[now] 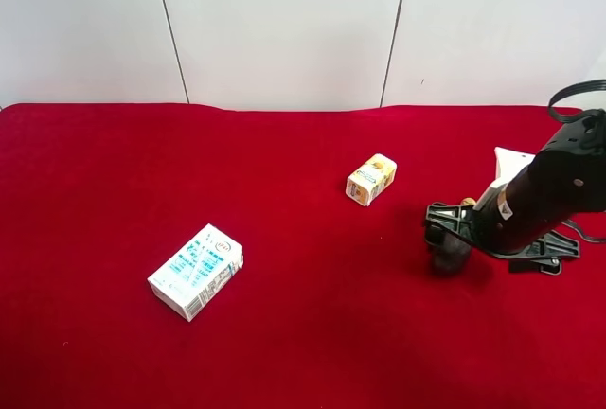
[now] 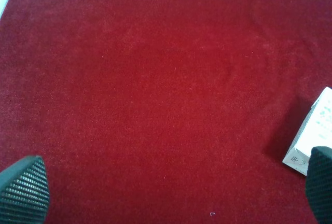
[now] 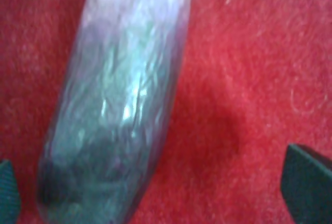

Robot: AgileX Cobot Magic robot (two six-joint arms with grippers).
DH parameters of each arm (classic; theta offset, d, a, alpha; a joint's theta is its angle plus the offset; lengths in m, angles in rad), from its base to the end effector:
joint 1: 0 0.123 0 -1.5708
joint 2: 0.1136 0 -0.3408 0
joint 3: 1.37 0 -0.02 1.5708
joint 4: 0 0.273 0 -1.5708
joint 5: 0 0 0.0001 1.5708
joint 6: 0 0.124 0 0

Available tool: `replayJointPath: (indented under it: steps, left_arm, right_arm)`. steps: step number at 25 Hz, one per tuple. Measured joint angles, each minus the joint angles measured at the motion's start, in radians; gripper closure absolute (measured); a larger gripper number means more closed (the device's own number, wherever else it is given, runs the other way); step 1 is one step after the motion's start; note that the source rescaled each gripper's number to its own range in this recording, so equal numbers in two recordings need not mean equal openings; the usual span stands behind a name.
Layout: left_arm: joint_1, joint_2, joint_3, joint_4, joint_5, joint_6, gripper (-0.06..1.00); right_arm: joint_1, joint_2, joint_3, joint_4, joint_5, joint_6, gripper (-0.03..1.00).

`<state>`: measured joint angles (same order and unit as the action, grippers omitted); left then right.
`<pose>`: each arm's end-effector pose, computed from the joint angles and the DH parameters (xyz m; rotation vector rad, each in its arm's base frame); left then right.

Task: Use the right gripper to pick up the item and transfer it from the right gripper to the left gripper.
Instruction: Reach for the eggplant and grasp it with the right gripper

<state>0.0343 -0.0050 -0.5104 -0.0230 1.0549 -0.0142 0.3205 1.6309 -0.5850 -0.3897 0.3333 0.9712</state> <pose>-0.0136 -0.0030 0.2769 -0.0479 2.0224 -0.0147 0.2598 0.0700 0.1292 0.4201 2.7846 0.0332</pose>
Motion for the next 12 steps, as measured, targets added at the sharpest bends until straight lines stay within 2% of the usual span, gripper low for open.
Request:
replayJointPath:
  steps: [12]
  left_arm:
    - [0.0,0.0,0.0,0.0,0.0,0.001,-0.06]
  right_arm:
    - [-0.016,0.0,0.0,-0.03,0.023,-0.001,-0.03]
